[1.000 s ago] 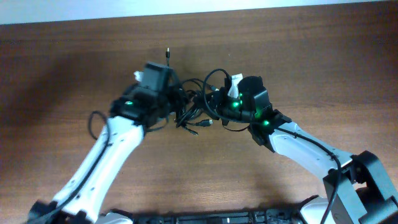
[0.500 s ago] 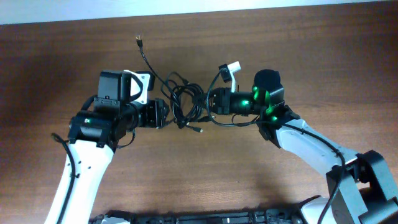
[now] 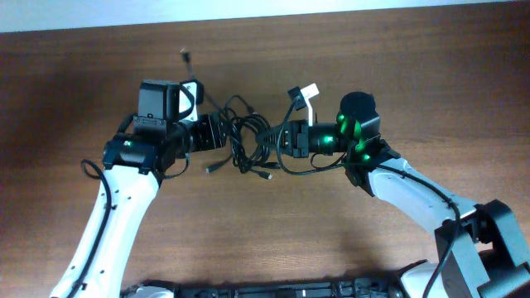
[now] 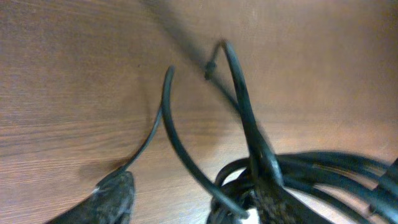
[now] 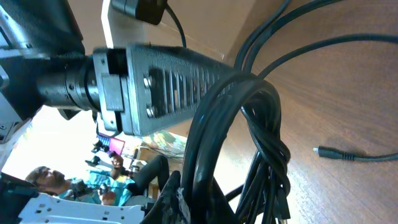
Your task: Untangle cables
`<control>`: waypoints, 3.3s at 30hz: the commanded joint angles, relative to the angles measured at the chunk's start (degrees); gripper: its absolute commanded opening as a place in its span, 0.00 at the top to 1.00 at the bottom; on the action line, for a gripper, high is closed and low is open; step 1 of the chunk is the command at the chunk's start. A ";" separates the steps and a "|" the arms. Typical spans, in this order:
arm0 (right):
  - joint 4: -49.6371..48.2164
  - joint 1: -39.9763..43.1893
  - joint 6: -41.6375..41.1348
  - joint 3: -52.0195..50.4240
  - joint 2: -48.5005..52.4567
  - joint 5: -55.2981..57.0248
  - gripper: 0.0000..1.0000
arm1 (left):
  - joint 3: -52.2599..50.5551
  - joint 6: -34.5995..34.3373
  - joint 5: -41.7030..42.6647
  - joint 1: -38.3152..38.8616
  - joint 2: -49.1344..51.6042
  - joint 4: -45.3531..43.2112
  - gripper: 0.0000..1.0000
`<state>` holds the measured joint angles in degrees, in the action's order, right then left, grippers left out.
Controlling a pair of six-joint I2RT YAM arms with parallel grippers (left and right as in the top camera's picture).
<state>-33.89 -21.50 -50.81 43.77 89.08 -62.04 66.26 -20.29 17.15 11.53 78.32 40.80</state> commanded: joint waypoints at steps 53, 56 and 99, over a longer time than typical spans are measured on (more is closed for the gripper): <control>17.79 -3.82 -17.53 0.92 -0.59 28.70 0.96 | 0.52 -33.40 -29.00 15.58 7.96 -8.26 1.00; 17.81 -5.29 -19.30 0.92 -0.59 28.02 0.96 | 0.52 -33.40 -29.00 17.62 11.74 -10.84 1.00; 37.13 -2.97 38.34 0.61 -3.80 24.68 0.07 | 0.55 -35.34 5.77 -0.94 18.10 -14.19 1.00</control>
<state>4.80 -22.41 -14.22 44.47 83.18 -36.73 66.35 -55.90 18.76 11.66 96.12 26.85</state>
